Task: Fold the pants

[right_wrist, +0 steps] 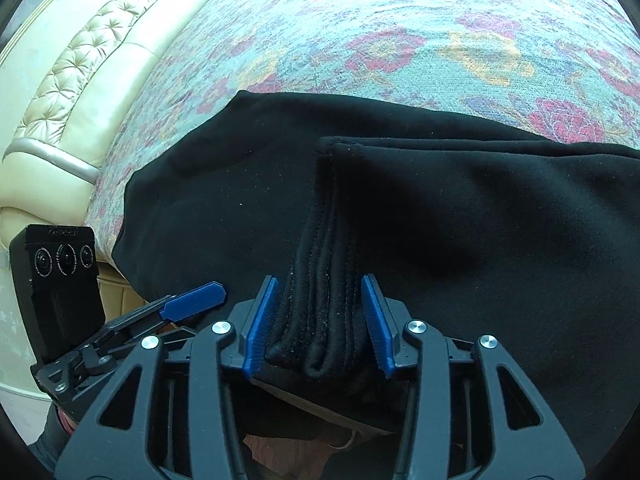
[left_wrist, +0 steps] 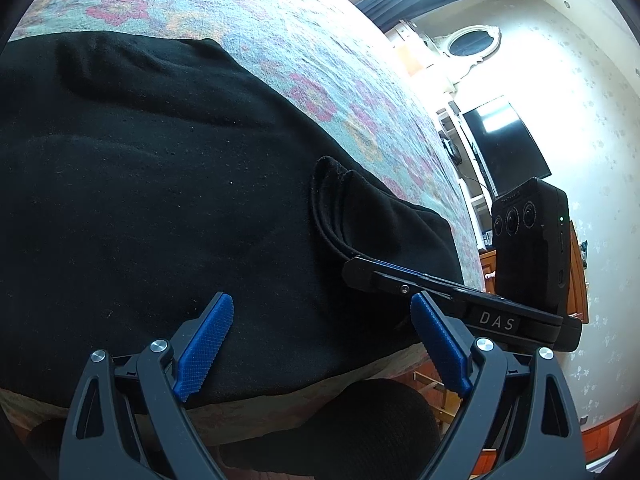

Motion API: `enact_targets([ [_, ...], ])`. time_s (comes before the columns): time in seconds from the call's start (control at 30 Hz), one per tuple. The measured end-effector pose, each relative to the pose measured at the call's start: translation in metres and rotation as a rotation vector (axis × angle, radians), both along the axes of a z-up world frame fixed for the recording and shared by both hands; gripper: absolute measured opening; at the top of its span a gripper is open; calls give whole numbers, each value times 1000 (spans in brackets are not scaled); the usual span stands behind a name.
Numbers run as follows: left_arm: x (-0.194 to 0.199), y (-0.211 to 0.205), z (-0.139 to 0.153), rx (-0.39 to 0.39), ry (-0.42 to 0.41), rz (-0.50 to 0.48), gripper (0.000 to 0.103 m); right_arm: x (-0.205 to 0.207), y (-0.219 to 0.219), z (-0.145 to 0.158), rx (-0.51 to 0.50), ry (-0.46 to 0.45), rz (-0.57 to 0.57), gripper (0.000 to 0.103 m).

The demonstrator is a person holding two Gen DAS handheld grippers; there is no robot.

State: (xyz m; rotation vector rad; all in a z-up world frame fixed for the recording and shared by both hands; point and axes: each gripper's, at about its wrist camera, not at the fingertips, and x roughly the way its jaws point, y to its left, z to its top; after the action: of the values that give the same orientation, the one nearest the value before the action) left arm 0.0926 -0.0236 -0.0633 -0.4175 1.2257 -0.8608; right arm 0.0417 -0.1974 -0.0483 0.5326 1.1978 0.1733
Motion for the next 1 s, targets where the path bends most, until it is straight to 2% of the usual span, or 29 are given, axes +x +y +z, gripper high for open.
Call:
enact_targets([
  [0.1, 1, 1, 1, -1, 2, -1, 89, -5, -8, -4, 105, -21, -39, 57],
  [0.17, 2, 3, 0, -3, 1, 4, 89, -7, -10, -6, 135, -33, -56, 59],
  [0.4, 4, 9, 1, 20, -24, 17, 89, -24, -10, 10, 98, -120, -114, 59],
  [0.5, 5, 10, 3, 48, -49, 20, 89, -34, -9, 12, 128, -144, -139, 59],
  [0.67, 7, 13, 1, 59, -54, 29, 89, -31, 3, -3, 141, -100, -96, 59],
  [0.73, 6, 14, 2, 71, -64, 29, 89, -27, 6, -5, 122, -97, -74, 64],
  [0.87, 8, 17, 5, 86, -82, 48, 89, -26, 10, 3, 101, -105, -58, 66],
  [1.0, 7, 22, 8, 97, -101, 63, 89, -32, 8, 14, 97, -142, -88, 66],
])
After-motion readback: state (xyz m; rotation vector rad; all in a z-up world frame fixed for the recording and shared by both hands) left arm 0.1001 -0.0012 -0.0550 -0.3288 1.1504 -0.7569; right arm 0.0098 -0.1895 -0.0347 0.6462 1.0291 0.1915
